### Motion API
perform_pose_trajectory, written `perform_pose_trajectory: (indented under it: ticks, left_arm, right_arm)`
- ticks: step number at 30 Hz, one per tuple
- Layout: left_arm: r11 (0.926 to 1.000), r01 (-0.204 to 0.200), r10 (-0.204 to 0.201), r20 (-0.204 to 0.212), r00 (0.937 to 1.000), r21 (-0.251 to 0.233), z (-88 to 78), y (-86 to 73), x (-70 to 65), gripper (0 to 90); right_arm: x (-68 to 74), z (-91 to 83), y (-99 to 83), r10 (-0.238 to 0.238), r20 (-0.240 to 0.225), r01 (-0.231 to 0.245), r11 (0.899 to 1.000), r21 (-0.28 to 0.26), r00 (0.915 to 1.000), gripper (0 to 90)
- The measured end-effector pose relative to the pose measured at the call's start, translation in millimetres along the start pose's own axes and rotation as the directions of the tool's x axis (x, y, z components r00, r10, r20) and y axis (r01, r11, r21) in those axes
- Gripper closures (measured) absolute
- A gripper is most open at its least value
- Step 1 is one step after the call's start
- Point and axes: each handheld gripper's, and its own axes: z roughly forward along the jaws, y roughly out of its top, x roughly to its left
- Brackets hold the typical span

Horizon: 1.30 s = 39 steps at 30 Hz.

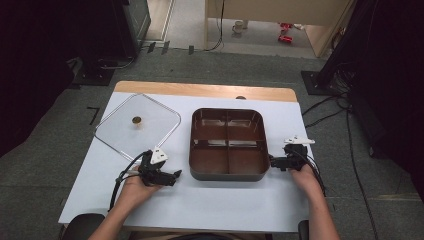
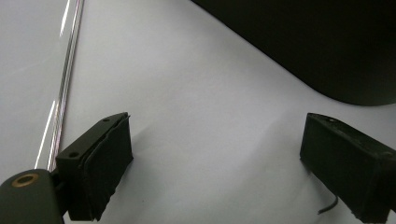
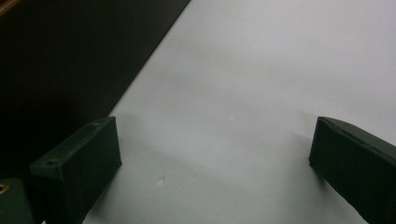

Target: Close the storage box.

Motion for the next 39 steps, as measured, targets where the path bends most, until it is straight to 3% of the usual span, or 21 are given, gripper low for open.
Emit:
perform_pose_trajectory:
  ticks: [6, 13, 21, 24, 26, 30, 34, 39]
  left_arm:
    - [1.0000, 0.002, -0.002, -0.005, 1.0000, 0.006, -0.3, 0.7, -0.8, 9.6]
    - [0.9994, 0.013, -0.013, -0.008, 0.9999, 0.031, -2.5, 4.2, -4.6, 16.2]
    - [0.9960, 0.006, -0.006, 0.002, 1.0000, 0.089, -2.9, 11.3, -3.1, 16.7]
    - [0.9951, 0.017, -0.021, 0.035, 0.9992, 0.097, -5.4, 14.5, -0.3, 27.1]
    - [0.9941, 0.041, -0.048, 0.064, 0.9968, 0.101, -5.8, 16.3, 1.9, 28.4]
    - [0.9890, 0.038, -0.055, 0.117, 0.9916, 0.143, -6.6, 22.4, 3.2, 31.1]
    - [0.9861, 0.041, -0.061, 0.120, 0.9909, 0.161, -7.9, 27.0, 3.2, 32.5]
    - [0.9882, 0.031, -0.047, 0.102, 0.9937, 0.150, -14.3, 34.6, 1.8, 33.8]
  right_arm:
    - [-0.1, -0.1, 0.0, -0.001, 0.000, 0.001, 1.000, 0.001, 1.0000, 1.4]
    - [-0.1, 0.0, 0.0, -0.001, 0.000, 0.001, 1.000, 0.000, 1.0000, 1.4]
    - [0.0, -0.1, 0.0, -0.001, 0.000, 0.001, 1.000, 0.001, 1.0000, 1.4]
    - [-0.1, -0.1, 0.0, -0.001, 0.000, 0.001, 1.000, 0.001, 1.0000, 1.4]
    - [0.0, -0.1, 0.0, -0.001, 0.000, 0.001, 1.000, 0.001, 1.0000, 1.4]
    - [0.0, -0.1, 0.0, -0.001, 0.000, 0.001, 1.000, 0.000, 1.0000, 1.4]
    - [0.0, -0.1, 0.0, -0.001, 0.000, 0.001, 1.000, 0.001, 1.0000, 1.4]
    - [0.0, -0.1, 0.0, -0.002, 0.000, 0.002, 1.000, 0.001, 1.0000, 1.4]
